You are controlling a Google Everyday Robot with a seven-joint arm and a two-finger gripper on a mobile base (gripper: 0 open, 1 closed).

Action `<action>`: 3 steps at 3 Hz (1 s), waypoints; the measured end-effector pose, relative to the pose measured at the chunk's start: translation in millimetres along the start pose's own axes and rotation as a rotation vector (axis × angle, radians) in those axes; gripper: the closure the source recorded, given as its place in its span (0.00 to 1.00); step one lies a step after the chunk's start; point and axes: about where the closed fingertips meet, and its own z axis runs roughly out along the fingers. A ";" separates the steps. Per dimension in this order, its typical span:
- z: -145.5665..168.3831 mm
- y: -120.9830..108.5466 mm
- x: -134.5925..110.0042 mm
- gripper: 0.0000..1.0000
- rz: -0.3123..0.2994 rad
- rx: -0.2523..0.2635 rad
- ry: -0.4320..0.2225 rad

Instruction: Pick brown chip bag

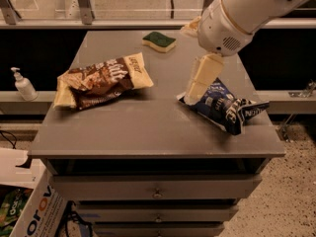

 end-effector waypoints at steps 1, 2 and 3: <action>22.7 -5.6 -2.8 0.00 0.008 0.059 -0.058; 51.2 -20.6 -8.2 0.00 0.012 0.101 -0.085; 80.7 -39.7 -16.5 0.00 0.024 0.105 -0.102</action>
Offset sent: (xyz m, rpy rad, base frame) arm 0.0622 0.0563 -0.0551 0.1330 -0.1207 -0.0552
